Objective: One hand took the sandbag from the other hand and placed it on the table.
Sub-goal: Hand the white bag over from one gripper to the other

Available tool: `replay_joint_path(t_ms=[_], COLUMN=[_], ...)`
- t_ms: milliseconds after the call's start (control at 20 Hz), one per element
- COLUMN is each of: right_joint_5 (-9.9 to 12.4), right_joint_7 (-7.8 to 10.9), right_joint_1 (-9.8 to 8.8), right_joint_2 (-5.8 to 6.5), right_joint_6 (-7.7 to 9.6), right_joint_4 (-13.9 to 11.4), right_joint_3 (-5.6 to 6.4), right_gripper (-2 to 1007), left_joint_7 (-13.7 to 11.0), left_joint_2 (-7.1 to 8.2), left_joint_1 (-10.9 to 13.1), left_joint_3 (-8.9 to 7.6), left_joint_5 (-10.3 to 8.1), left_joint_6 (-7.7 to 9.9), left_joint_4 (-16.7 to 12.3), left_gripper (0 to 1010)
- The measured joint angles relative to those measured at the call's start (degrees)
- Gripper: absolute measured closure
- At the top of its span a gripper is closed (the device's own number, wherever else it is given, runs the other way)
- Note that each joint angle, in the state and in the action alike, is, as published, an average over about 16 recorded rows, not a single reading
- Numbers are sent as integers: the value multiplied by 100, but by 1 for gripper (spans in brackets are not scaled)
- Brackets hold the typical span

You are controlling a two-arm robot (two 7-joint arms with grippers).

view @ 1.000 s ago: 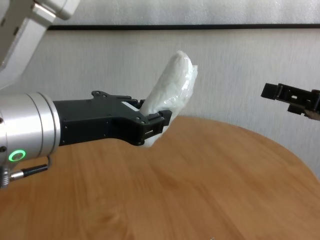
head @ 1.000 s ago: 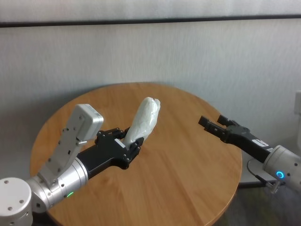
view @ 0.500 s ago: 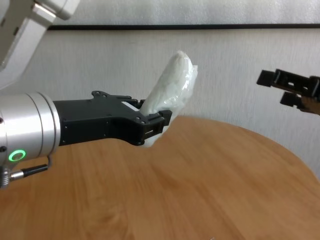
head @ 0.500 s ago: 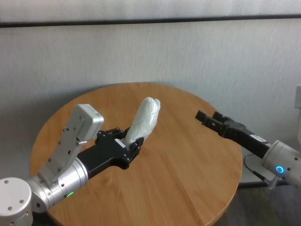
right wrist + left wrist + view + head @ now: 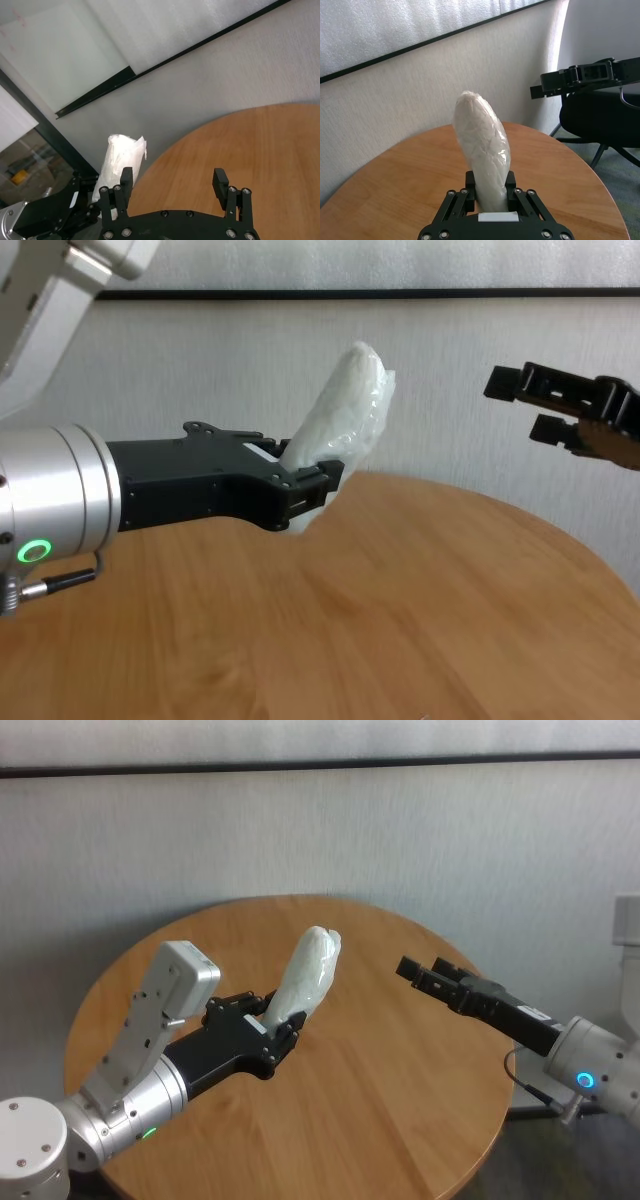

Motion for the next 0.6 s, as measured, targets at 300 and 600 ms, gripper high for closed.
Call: replay_joint_path(t_ms=[300,600], right_joint_5=[103,165], right_joint_7=[-13,-19], right_joint_1=[38,95], right_joint_2=[32,55], right_joint_6=[48,73], right_joint_4=[-77,-133], right_joint_3=[-149,-320], right_gripper=[4,4], left_joint_7=[0,0], left_joint_2=[0,0], left_joint_1=[0,0], left_joint_3=[0,0], left_joint_5=[0,0], left_joint_6=[0,0], left_joint_4=[0,0], left_gripper=[650,650])
